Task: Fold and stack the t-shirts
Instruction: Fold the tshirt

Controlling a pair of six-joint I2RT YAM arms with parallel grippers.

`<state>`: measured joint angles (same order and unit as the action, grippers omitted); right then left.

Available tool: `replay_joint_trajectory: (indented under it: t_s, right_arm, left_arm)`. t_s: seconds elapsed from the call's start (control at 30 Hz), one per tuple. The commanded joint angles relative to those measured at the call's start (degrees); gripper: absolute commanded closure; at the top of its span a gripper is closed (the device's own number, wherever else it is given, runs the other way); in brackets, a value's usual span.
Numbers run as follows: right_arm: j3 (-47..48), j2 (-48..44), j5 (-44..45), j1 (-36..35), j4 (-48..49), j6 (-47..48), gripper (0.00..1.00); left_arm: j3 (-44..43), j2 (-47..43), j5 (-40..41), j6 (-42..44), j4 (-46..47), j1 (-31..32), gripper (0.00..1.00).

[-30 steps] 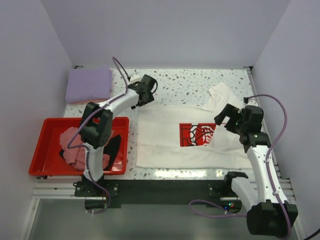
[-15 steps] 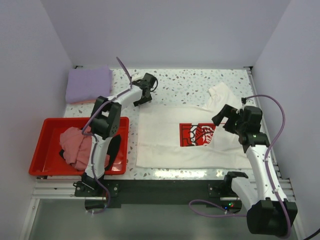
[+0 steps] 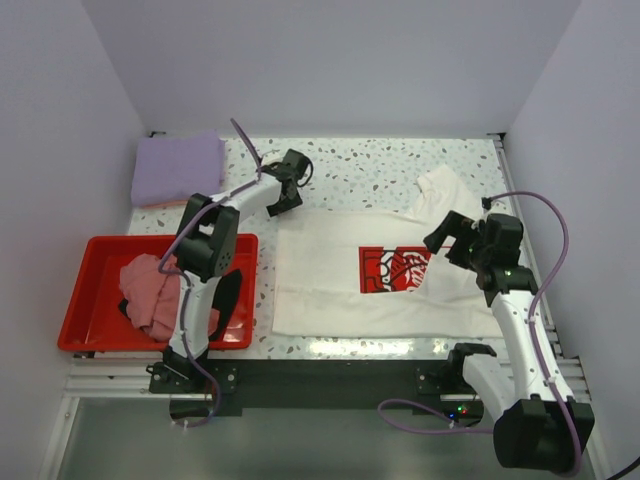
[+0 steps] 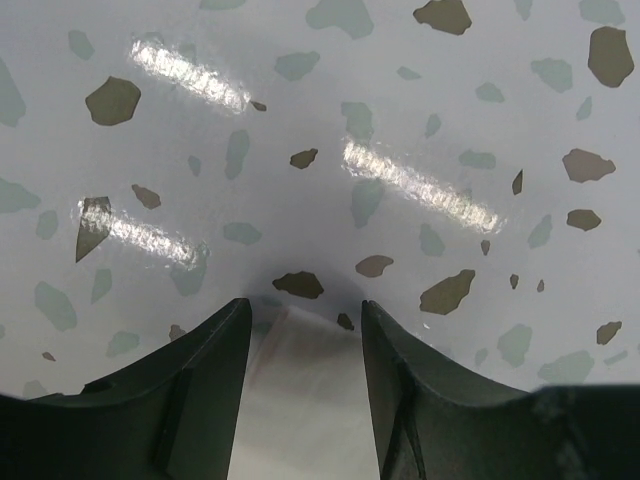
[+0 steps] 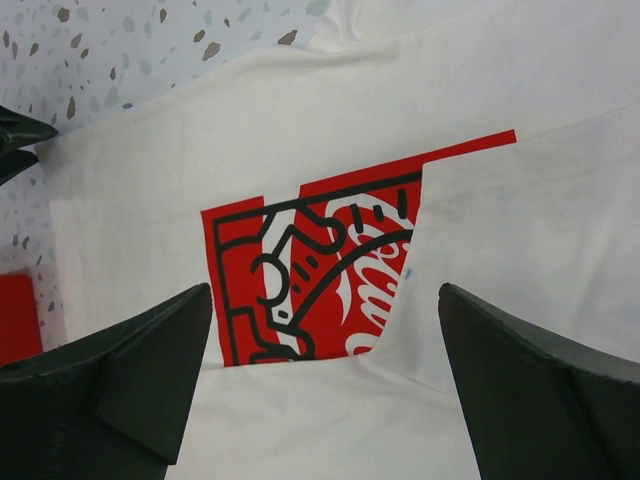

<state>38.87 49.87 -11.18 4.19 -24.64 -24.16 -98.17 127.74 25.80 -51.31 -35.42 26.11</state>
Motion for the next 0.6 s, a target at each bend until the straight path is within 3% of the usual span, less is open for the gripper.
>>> replay_joint_trajectory:
  t_s: [0.0, 0.3, 0.4, 0.43, 0.57]
  right_arm:
    - [-0.2, -0.3, 1.6, 0.2, 1.7, 0.5, 0.01]
    - [-0.3, -0.2, 1.2, 0.3, 1.9, 0.5, 0.01]
    - [-0.3, -0.1, 1.3, 0.2, 2.0, 0.5, 0.01]
    - [-0.3, 0.0, 1.4, 0.2, 1.9, 0.5, 0.01]
    - [-0.2, 0.6, 2.2, 0.2, 1.7, 0.1, 0.01]
  left_arm:
    - [3.3, -1.8, -5.4, 0.0, -0.5, -0.1, 0.48]
    - [4.4, -2.1, -5.3, 0.2, 0.3, 0.8, 0.58]
    - [3.9, -1.6, -4.4, 0.2, -0.4, 0.8, 0.69]
    - [3.9, -1.6, -4.2, 0.1, -0.9, 0.8, 0.78]
    - [3.3, -1.7, -3.8, 0.8, -1.3, 0.9, 0.96]
